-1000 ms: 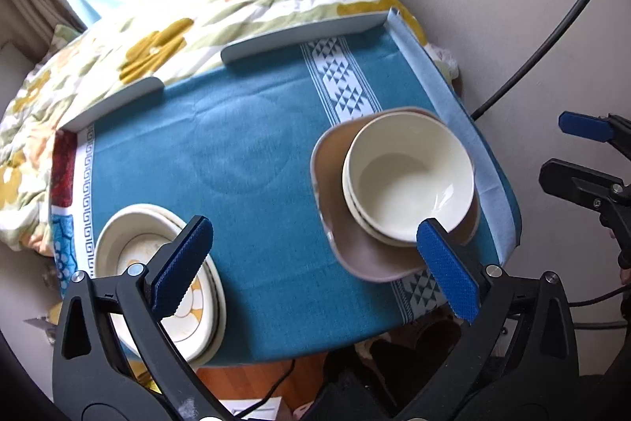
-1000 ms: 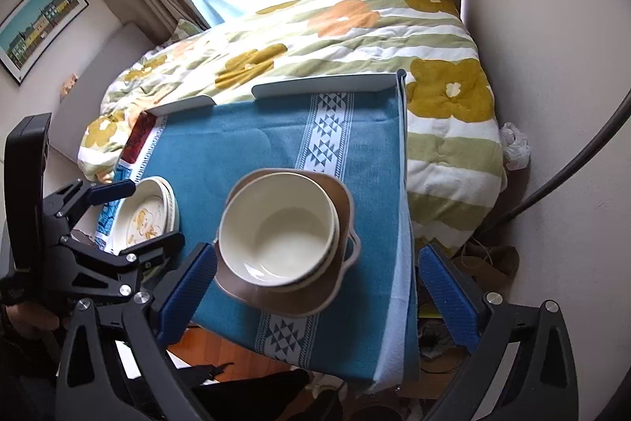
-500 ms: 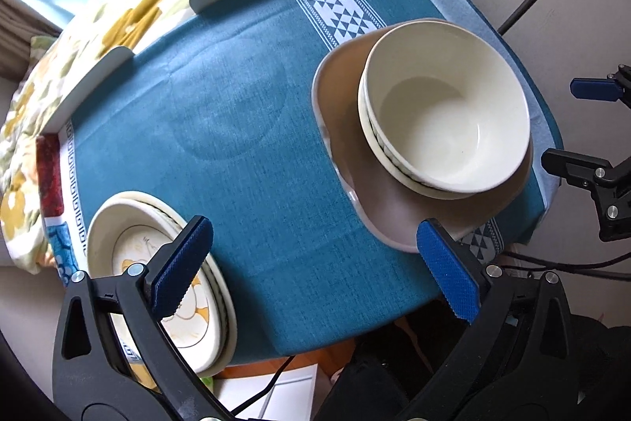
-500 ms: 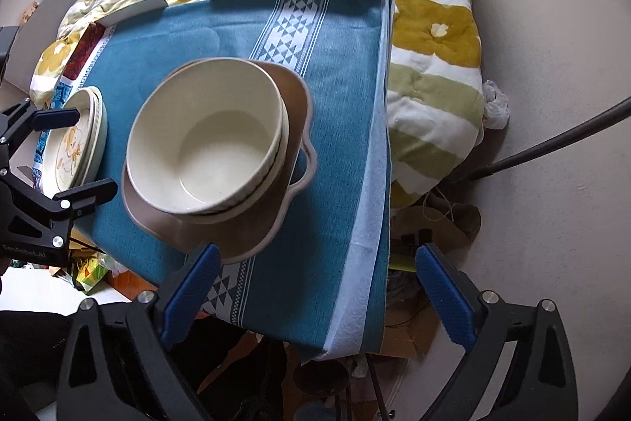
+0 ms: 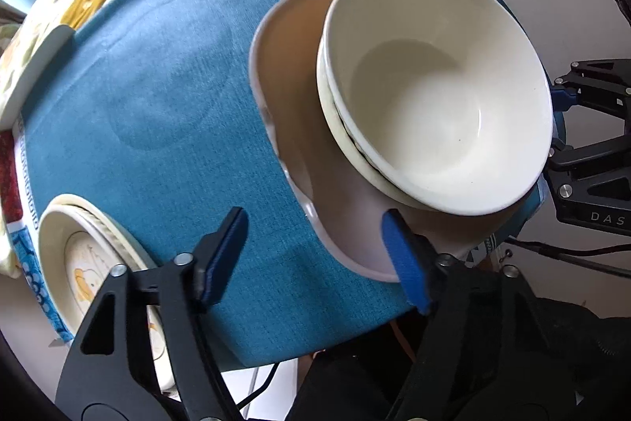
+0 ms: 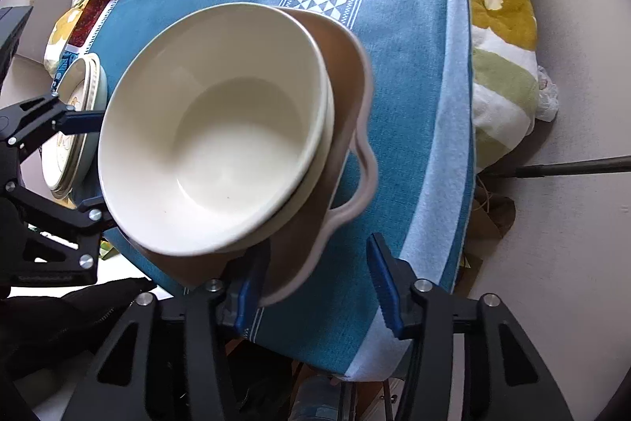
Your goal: Organize plates and bowls
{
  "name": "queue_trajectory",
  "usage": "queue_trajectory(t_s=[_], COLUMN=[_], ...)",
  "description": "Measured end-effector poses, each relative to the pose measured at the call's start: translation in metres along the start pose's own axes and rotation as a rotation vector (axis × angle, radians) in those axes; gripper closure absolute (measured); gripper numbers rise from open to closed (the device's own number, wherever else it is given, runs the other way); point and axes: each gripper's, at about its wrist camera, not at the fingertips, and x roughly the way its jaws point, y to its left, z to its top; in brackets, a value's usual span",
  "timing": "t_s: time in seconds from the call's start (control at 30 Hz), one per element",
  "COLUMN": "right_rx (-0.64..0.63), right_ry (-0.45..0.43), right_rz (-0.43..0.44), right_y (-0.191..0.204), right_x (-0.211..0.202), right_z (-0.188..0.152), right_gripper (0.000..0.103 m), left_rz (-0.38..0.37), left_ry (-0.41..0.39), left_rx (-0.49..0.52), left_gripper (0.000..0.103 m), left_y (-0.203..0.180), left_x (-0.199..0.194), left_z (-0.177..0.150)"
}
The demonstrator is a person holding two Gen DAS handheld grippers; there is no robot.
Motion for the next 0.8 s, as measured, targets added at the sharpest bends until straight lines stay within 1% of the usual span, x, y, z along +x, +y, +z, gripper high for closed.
queue_trajectory(t_s=[0.03, 0.07, 0.1, 0.13, 0.17, 0.2, 0.27, 0.37, 0.53, 0.67, 0.73, 0.8], right_rx=[-0.006, -0.009, -0.013, -0.014, -0.012, -0.008, -0.004, -0.037, -0.047, -0.033, -0.042, -0.062], right_ry=[0.006, 0.009, 0.008, 0.006, 0.004, 0.002, -0.008, -0.039, -0.067, -0.105, -0.117, -0.129], right_rz=[0.015, 0.027, 0.034, 0.042, 0.052, 0.064, 0.093, 0.063, 0.05, 0.044, 0.026, 0.006], right_y=[0.001, 0.001, 0.002, 0.002, 0.002, 0.001, 0.003, 0.01, 0.015, 0.013, 0.011, 0.013], right_x=[0.002, 0.005, 0.007, 0.009, 0.012, 0.015, 0.018, 0.019, 0.016, 0.009, 0.005, 0.005], right_z=[0.002, 0.002, 0.003, 0.004, 0.004, 0.005, 0.004, 0.001, 0.0, -0.001, 0.002, 0.003], right_gripper=[0.067, 0.069, 0.07, 0.07, 0.072, 0.074, 0.084, 0.084, 0.085, 0.085, 0.085, 0.085], left_rz=[-0.023, -0.036, -0.047, -0.061, -0.074, -0.057, -0.041, -0.037, 0.011, 0.012, 0.008, 0.018], left_ry=[0.0, 0.005, 0.006, 0.007, 0.01, 0.008, -0.006, -0.035, -0.098, -0.129, -0.143, -0.16], left_rx=[-0.01, -0.015, -0.016, -0.014, -0.012, -0.011, -0.01, -0.013, 0.014, 0.012, -0.001, -0.007], left_gripper=[0.053, 0.063, 0.068, 0.076, 0.081, 0.081, 0.083, 0.084, 0.084, 0.084, 0.084, 0.084], left_y=[-0.001, -0.002, -0.003, -0.005, -0.007, -0.009, -0.011, -0.012, -0.021, -0.022, -0.022, -0.02], left_x=[0.002, 0.005, 0.007, 0.009, 0.011, 0.012, 0.013, 0.011, 0.003, -0.003, -0.004, -0.006], left_z=[0.0, 0.001, 0.002, 0.003, 0.004, 0.005, 0.005, 0.004, -0.001, 0.0, 0.0, -0.005])
